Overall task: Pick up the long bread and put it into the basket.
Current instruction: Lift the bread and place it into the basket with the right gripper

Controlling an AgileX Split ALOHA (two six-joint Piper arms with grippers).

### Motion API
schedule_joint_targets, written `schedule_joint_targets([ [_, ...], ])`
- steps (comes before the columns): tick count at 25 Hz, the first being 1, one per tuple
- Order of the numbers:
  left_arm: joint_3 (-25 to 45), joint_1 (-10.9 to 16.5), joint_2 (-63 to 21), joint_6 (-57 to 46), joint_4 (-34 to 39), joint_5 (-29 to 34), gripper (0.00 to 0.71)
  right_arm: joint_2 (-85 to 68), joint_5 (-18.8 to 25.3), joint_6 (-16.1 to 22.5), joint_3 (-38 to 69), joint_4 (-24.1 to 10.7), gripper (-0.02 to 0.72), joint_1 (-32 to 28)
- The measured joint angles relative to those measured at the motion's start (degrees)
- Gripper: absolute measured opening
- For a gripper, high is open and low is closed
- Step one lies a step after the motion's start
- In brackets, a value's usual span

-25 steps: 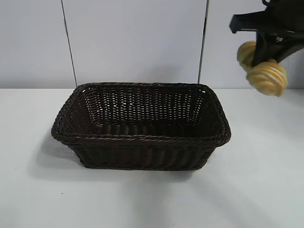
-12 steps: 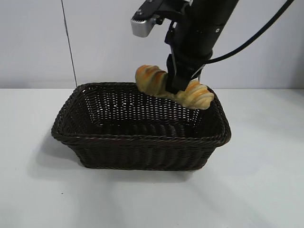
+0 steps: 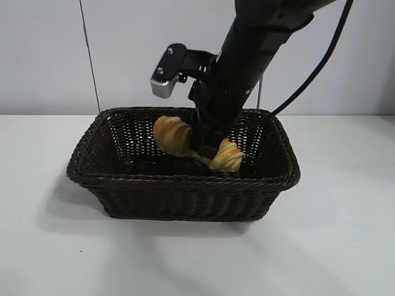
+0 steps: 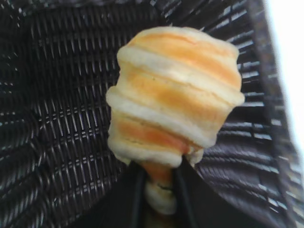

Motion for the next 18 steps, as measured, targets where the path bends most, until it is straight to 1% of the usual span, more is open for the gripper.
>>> schedule_joint_targets([
  [2,0.0,0.0,0.0,0.0,0.0,0.0,0.695,0.0,1.03,0.0,-0.89,0.4,0.183,0.0],
  [5,0.0,0.0,0.0,0.0,0.0,0.0,0.695,0.0,1.66,0.48,-2.15,0.55,0.4,0.0],
  [7,0.0,0.0,0.0,0.0,0.0,0.0,0.695,0.0,2.38,0.92,-3.04,0.65,0.562,0.0],
  [8,0.0,0.0,0.0,0.0,0.0,0.0,0.695,0.0,2.93,1.36,-3.37,0.7,0.612,0.0],
  [10,0.0,0.0,0.0,0.0,0.0,0.0,0.695,0.0,3.84,3.05,-4.27,0.7,0.657,0.0],
  [13,0.0,0.0,0.0,0.04,0.0,0.0,0.695,0.0,5.95,7.63,-6.67,0.59,0.678,0.0],
  [16,0.0,0.0,0.0,0.04,0.0,0.0,0.695,0.0,9.24,14.08,-10.32,0.59,0.686,0.0],
  [18,0.0,0.0,0.0,0.04,0.0,0.0,0.695,0.0,12.31,19.93,-12.84,0.48,0.686,0.0],
])
